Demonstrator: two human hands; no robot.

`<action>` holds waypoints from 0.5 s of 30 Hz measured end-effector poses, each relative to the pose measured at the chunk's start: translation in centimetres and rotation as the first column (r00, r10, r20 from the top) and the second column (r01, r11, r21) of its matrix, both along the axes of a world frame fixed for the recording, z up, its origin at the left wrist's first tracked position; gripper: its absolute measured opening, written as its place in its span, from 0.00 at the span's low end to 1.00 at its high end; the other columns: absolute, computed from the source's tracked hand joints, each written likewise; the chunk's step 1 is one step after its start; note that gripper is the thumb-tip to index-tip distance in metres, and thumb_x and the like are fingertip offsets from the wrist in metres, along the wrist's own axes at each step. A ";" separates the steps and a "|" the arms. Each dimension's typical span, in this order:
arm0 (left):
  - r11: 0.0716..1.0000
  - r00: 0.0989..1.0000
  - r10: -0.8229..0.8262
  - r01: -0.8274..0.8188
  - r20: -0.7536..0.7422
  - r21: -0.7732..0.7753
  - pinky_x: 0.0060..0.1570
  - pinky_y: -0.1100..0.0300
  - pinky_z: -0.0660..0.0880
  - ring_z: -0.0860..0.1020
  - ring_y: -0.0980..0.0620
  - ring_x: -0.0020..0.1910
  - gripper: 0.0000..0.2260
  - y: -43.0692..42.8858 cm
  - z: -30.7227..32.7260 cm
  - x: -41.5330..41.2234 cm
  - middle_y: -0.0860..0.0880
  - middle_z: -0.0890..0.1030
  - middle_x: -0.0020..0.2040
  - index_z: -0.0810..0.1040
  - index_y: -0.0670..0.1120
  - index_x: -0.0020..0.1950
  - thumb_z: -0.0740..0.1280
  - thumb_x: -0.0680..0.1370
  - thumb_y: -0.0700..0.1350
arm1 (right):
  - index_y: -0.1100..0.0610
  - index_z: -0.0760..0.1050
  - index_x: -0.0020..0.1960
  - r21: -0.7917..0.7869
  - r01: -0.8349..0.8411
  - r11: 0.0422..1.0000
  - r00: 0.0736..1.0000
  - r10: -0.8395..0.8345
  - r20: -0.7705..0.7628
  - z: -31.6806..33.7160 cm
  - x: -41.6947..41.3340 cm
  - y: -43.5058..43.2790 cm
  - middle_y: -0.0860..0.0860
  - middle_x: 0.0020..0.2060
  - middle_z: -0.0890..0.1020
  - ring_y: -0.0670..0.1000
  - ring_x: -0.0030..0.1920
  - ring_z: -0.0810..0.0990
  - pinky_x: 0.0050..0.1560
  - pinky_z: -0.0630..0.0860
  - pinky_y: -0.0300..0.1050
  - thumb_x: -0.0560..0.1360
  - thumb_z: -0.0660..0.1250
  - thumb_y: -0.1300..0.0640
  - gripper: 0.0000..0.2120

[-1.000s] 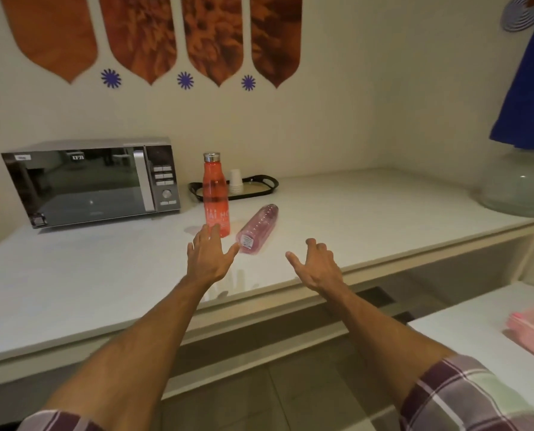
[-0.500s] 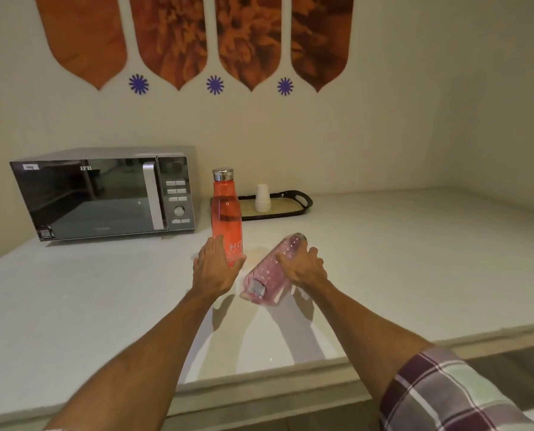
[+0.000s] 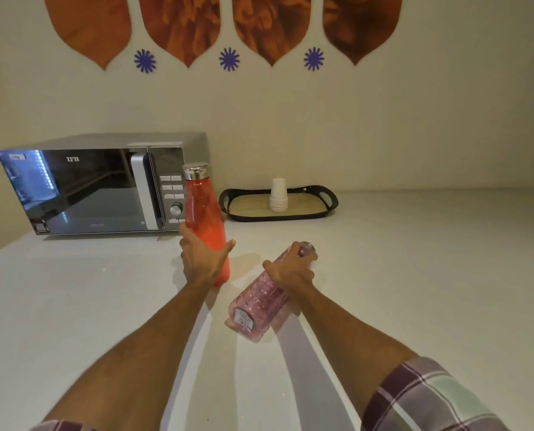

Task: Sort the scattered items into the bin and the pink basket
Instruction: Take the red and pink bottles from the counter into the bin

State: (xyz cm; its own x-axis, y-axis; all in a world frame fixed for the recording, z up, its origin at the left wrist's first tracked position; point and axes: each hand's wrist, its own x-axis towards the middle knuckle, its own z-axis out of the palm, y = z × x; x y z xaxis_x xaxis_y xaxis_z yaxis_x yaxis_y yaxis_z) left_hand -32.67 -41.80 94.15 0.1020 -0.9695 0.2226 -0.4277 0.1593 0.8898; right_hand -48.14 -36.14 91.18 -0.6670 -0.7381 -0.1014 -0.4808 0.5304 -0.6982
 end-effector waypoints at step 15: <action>0.996 0.993 -0.084 0.087 0.082 -0.033 0.64 0.34 0.68 0.69 0.37 0.67 0.44 1.9 1.2 1.8 0.42 0.67 0.69 0.53 0.51 0.75 0.77 0.68 0.52 | 0.48 0.50 0.76 -0.139 -0.127 0.982 0.992 0.130 0.007 2.4 0.8 1.9 0.58 0.70 0.55 0.65 0.65 0.69 0.59 0.77 0.60 0.70 0.73 0.47 0.43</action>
State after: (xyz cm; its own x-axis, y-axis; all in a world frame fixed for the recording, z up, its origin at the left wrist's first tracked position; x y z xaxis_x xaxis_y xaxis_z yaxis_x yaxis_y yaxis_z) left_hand -30.86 -39.92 95.40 -0.0007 -0.9650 0.2622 -0.4807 0.2302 0.8461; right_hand -47.31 -34.28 93.57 -0.5648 -0.8252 -0.0028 -0.5266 0.3630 -0.7687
